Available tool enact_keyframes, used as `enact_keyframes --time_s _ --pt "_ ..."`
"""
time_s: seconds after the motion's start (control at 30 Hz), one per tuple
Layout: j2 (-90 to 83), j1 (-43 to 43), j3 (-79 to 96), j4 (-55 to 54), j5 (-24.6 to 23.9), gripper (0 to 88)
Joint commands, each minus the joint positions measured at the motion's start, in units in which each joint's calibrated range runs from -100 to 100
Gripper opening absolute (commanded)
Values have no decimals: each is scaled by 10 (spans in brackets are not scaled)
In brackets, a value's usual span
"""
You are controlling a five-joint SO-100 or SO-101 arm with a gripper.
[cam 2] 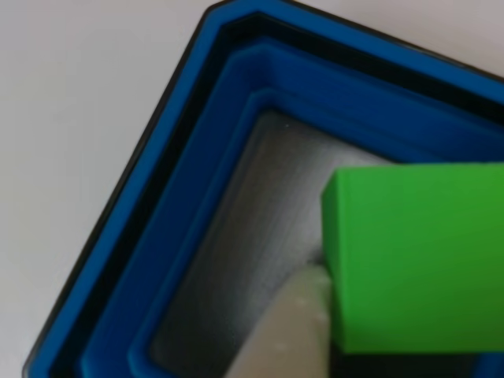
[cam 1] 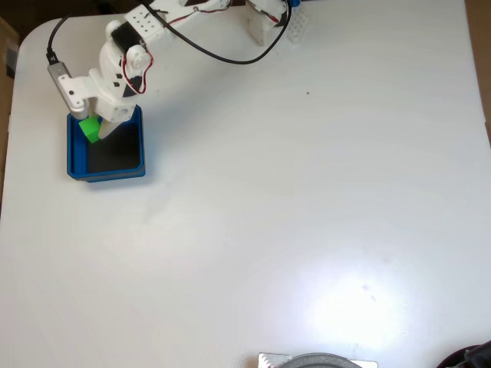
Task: Pick up green cube and drop it in the blue box
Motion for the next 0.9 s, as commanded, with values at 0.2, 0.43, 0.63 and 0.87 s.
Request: enact_keyframes --time_s 0.2,0.43,0.63,0.87 --pt "-7 4 -11 -14 0 12" --pt "-7 4 -11 -13 -1 115" --pt "-7 4 -11 -13 -1 203" --pt "-8 4 -11 -13 0 206"
